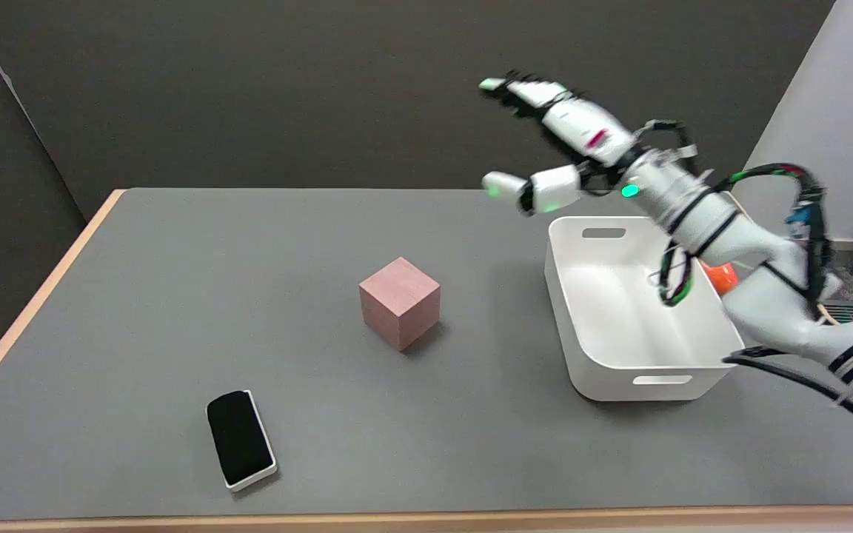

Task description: Pick up wooden cube.

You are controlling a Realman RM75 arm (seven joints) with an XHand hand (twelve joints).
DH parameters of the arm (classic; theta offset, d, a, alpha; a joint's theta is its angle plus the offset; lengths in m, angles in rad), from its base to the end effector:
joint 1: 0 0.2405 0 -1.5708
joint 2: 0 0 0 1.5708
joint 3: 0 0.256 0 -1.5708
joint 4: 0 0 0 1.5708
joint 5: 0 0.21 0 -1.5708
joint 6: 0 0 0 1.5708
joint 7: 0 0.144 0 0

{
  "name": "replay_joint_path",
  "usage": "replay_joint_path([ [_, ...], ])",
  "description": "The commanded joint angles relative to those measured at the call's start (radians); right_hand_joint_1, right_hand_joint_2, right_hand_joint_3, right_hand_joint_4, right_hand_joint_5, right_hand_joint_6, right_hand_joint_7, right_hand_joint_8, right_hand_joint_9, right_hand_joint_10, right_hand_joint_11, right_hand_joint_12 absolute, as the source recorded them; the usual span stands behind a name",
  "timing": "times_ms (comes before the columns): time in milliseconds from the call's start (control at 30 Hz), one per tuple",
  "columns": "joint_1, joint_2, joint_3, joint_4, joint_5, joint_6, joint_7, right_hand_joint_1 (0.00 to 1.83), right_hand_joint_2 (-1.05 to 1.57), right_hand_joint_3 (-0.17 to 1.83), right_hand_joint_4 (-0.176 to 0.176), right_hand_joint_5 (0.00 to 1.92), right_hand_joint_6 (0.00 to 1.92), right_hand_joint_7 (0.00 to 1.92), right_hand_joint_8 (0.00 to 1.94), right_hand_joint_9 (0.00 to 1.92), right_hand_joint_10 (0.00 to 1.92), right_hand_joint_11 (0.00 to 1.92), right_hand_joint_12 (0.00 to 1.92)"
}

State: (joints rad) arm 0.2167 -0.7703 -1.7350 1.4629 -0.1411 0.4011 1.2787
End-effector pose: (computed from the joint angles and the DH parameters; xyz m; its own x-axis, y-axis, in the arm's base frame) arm -0.1335 -0.3782 0.3661 0.9319 0.1224 0.3415 -0.2654 -0.4119 0.8717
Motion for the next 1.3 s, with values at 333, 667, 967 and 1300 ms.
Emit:
replay_joint_path([
  [333,0.237,-0.186,-0.512,0.204,-0.336,-0.478,-0.037,0.53,0.55,0.90,-0.082,0.04,0.22,0.04,0.21,0.00,0.47,0.00,1.05],
  [667,0.227,-0.254,-0.566,0.137,-0.343,-0.491,-0.037,0.47,0.53,0.89,-0.077,0.04,0.19,0.04,0.22,0.00,0.46,0.00,1.04],
  [967,0.208,-0.300,-0.592,0.072,-0.347,-0.544,-0.038,0.45,0.53,0.88,-0.078,0.04,0.19,0.04,0.24,0.00,0.51,0.00,1.08],
  [1300,0.207,-0.303,-0.592,0.047,-0.394,-0.625,-0.038,0.43,0.54,0.88,-0.082,0.05,0.19,0.05,0.25,0.00,0.57,0.00,1.10],
])
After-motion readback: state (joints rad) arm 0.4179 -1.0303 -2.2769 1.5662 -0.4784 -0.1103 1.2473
